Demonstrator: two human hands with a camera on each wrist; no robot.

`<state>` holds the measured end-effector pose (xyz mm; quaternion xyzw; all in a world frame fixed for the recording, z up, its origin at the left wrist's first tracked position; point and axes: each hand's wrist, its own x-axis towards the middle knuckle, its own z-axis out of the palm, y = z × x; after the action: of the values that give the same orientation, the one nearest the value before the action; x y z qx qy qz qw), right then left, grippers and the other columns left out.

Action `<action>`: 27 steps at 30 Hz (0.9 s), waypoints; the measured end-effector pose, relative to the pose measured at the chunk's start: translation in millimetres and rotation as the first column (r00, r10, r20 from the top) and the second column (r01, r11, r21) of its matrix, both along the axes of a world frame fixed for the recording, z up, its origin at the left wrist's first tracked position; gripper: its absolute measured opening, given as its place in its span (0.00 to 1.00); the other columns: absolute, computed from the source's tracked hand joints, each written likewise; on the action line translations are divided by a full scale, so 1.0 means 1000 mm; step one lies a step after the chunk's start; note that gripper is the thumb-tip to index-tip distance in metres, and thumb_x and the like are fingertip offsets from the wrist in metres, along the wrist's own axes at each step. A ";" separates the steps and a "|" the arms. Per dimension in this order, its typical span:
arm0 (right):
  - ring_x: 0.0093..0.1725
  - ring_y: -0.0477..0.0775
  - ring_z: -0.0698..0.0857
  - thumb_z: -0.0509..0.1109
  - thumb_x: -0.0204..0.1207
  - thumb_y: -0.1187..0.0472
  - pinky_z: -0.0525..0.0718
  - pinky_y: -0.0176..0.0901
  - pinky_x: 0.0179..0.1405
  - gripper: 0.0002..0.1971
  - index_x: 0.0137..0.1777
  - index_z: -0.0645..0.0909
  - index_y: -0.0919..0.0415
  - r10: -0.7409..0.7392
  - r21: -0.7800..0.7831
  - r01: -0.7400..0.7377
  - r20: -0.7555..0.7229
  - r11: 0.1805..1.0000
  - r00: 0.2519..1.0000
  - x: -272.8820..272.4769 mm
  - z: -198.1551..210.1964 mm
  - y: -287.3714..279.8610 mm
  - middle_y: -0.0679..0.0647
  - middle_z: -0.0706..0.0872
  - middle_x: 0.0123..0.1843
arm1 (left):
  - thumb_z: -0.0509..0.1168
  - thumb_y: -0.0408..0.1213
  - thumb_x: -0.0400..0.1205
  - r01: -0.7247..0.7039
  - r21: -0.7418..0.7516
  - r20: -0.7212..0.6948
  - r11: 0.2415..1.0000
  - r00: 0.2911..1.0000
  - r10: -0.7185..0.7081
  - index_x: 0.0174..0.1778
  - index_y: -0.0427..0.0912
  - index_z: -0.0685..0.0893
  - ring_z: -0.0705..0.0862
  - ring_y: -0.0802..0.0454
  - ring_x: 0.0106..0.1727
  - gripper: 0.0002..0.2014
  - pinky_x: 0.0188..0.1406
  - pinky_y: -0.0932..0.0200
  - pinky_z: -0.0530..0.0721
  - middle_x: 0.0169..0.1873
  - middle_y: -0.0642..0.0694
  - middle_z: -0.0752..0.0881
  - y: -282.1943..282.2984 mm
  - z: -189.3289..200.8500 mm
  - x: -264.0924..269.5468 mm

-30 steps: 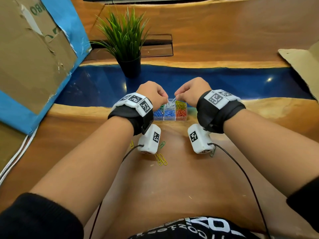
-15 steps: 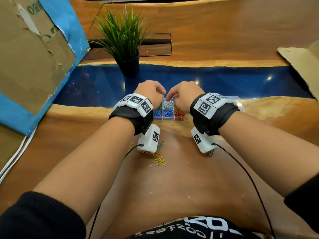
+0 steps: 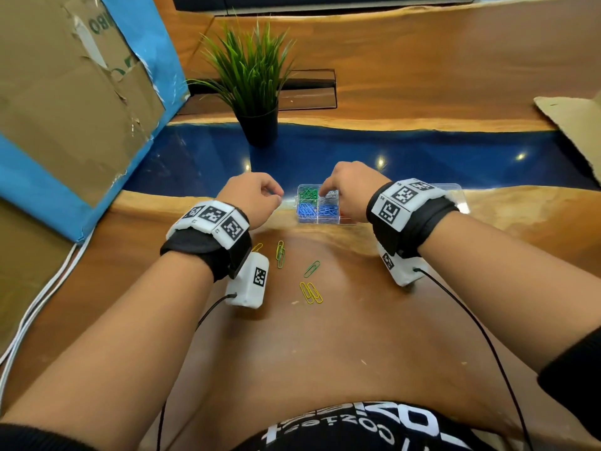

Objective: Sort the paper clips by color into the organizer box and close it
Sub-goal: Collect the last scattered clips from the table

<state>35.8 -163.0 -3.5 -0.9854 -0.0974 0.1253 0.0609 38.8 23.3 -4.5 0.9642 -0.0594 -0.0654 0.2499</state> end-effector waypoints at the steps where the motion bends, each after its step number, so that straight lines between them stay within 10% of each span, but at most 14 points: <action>1: 0.69 0.59 0.74 0.61 0.77 0.70 0.78 0.49 0.53 0.25 0.70 0.78 0.46 0.021 -0.032 -0.021 -0.004 0.999 1.000 -0.001 -0.002 0.001 0.54 0.74 0.68 | 0.64 0.40 0.80 -0.003 0.026 -0.019 1.000 1.000 0.004 0.50 0.51 0.85 0.78 0.53 0.46 0.06 0.46 0.61 0.72 0.37 0.54 0.81 0.004 0.000 -0.003; 8: 0.63 0.56 0.78 0.61 0.76 0.71 0.75 0.44 0.49 0.24 0.67 0.81 0.49 0.005 0.087 -0.012 0.076 0.996 0.997 -0.011 0.006 -0.002 0.52 0.76 0.60 | 0.66 0.40 0.79 0.115 0.256 -0.135 0.960 0.987 -0.082 0.51 0.54 0.84 0.81 0.54 0.49 0.07 0.47 0.62 0.77 0.50 0.53 0.84 0.020 -0.003 -0.020; 15: 0.42 0.46 0.81 0.66 0.75 0.66 0.74 0.36 0.44 0.12 0.47 0.88 0.50 0.134 0.066 -0.128 -0.112 0.990 0.985 -0.059 0.020 -0.036 0.39 0.82 0.35 | 0.68 0.43 0.78 0.193 0.381 -0.180 0.904 0.975 -0.132 0.48 0.48 0.86 0.79 0.53 0.45 0.06 0.43 0.60 0.74 0.39 0.53 0.80 0.019 -0.004 -0.030; 21: 0.51 0.46 0.79 0.71 0.71 0.64 0.79 0.37 0.50 0.13 0.51 0.81 0.45 0.247 -0.052 -0.277 -0.317 0.960 0.916 -0.092 0.016 -0.055 0.42 0.81 0.50 | 0.66 0.50 0.77 0.264 0.443 -0.184 0.857 0.962 -0.201 0.41 0.51 0.82 0.82 0.51 0.49 0.07 0.43 0.59 0.76 0.46 0.52 0.85 0.004 -0.002 -0.034; 27: 0.46 0.47 0.80 0.65 0.72 0.67 0.82 0.40 0.47 0.13 0.46 0.82 0.47 0.235 -0.038 -0.259 -0.316 0.965 0.919 -0.099 0.003 -0.055 0.44 0.82 0.44 | 0.68 0.59 0.70 0.240 0.551 -0.198 0.799 0.968 -0.155 0.40 0.46 0.85 0.84 0.47 0.46 0.18 0.42 0.55 0.83 0.39 0.49 0.85 -0.012 -0.006 -0.038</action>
<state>-63.5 -218.5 -0.8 -0.9351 -0.2052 0.2881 0.0199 0.3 11.5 -10.4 0.9758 -0.1196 -0.1746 -0.0545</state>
